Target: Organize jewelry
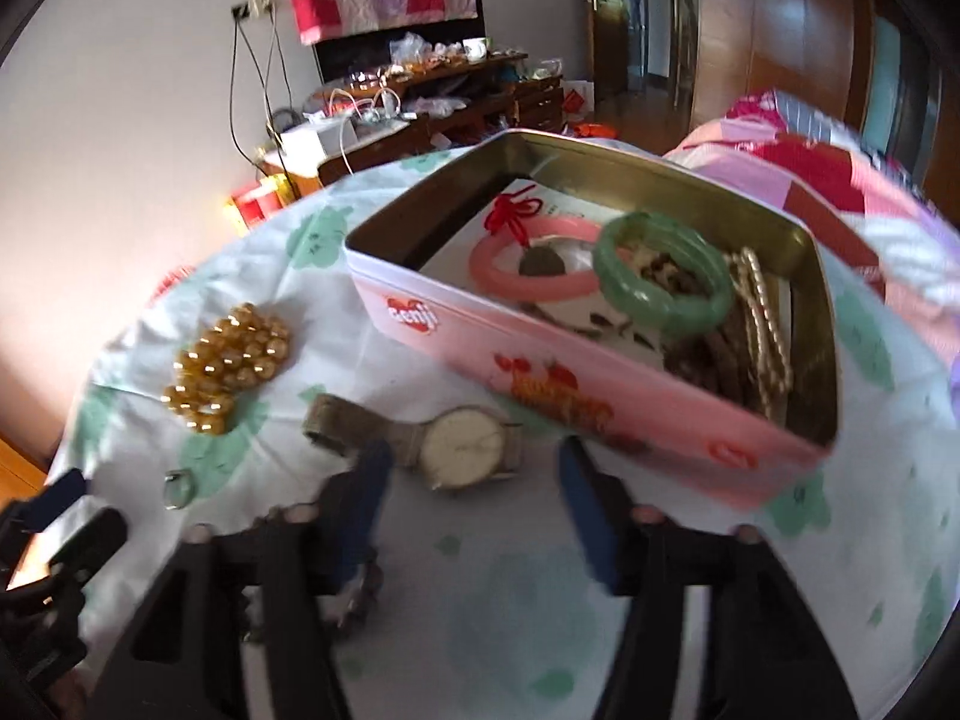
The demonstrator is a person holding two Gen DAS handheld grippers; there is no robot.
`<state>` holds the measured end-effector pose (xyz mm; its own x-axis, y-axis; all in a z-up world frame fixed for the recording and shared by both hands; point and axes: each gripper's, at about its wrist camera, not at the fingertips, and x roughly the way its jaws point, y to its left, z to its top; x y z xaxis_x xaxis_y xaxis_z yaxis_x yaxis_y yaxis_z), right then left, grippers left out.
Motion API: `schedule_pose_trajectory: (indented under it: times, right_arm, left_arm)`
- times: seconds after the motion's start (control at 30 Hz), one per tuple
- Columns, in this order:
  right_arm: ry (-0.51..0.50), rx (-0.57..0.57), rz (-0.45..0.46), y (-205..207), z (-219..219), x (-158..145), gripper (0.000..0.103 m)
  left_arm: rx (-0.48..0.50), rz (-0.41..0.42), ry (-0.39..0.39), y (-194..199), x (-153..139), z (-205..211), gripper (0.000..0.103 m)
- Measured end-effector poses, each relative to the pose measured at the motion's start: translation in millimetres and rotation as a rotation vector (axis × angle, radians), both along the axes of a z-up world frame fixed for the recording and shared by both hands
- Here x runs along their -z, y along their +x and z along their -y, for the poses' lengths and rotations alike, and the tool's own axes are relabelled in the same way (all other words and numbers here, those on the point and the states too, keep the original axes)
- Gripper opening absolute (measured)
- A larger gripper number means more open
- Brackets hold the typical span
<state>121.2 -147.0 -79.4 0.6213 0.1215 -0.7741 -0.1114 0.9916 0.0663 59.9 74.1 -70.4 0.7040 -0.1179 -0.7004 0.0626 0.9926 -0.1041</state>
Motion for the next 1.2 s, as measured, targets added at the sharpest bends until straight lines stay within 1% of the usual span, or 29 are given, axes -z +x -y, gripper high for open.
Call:
schedule_pose_trajectory:
  times: [0.07, 0.13, 0.17, 0.2, 0.23, 0.33, 0.47, 0.57, 0.67, 0.8, 0.9, 0.97, 1.03, 1.1, 1.2]
  right_arm:
    - [0.004, -0.011, 0.000, 4, -1, 1, 0.077]
    - [-0.007, -0.022, 0.000, 4, -1, 2, 0.075]
    - [-0.005, -0.027, 0.002, 3, -1, 2, 0.064]
    - [-0.001, -0.033, 0.009, 1, 1, 0, 0.041]
    - [0.030, -0.050, 0.010, -2, 4, -1, 0.034]
    - [0.054, -0.039, 0.005, -5, 3, -1, 0.032]
    - [0.122, -0.037, 0.013, -18, 11, -5, 0.020]
    - [0.153, -0.026, 0.030, -31, 17, -9, 0.018]
    - [0.203, -0.016, 0.022, -36, 24, -8, 0.018]
    - [0.239, 0.016, 0.013, -43, 32, -8, 0.017]
    - [0.311, 0.031, 0.010, -55, 46, -7, 0.017]
    - [0.340, 0.040, 0.045, -63, 52, -11, 0.017]
    - [0.362, 0.045, 0.068, -67, 53, -17, 0.017]
    - [0.386, 0.047, 0.087, -69, 55, -25, 0.017]
    - [0.396, 0.041, 0.122, -72, 55, -41, 0.016]
  left_arm:
    - [0.000, -0.001, 0.003, 0, 0, 0, 0.071]
    - [0.000, -0.001, 0.001, 1, 0, 1, 0.071]
    - [0.000, 0.000, 0.001, 0, 0, 1, 0.071]
    - [0.000, -0.001, 0.003, 1, 0, 1, 0.071]
    - [0.000, -0.001, 0.004, 1, 0, 1, 0.071]
    - [0.000, 0.000, 0.001, 0, 0, 0, 0.071]
    - [0.001, -0.001, 0.002, 0, 0, 1, 0.071]
    - [0.004, -0.001, 0.005, 1, 0, 1, 0.071]
    - [0.004, -0.001, 0.006, 0, 0, 0, 0.071]
    - [0.010, 0.004, -0.010, 0, 0, 0, 0.071]
    - [0.070, 0.038, -0.035, -4, -4, 3, 0.071]
    - [0.144, 0.088, -0.016, -11, -12, 15, 0.071]
    - [0.215, 0.097, -0.022, -13, -20, 27, 0.071]
    - [0.283, 0.077, -0.036, -10, -24, 43, 0.071]
    - [0.353, -0.020, -0.002, 7, -19, 71, 0.071]
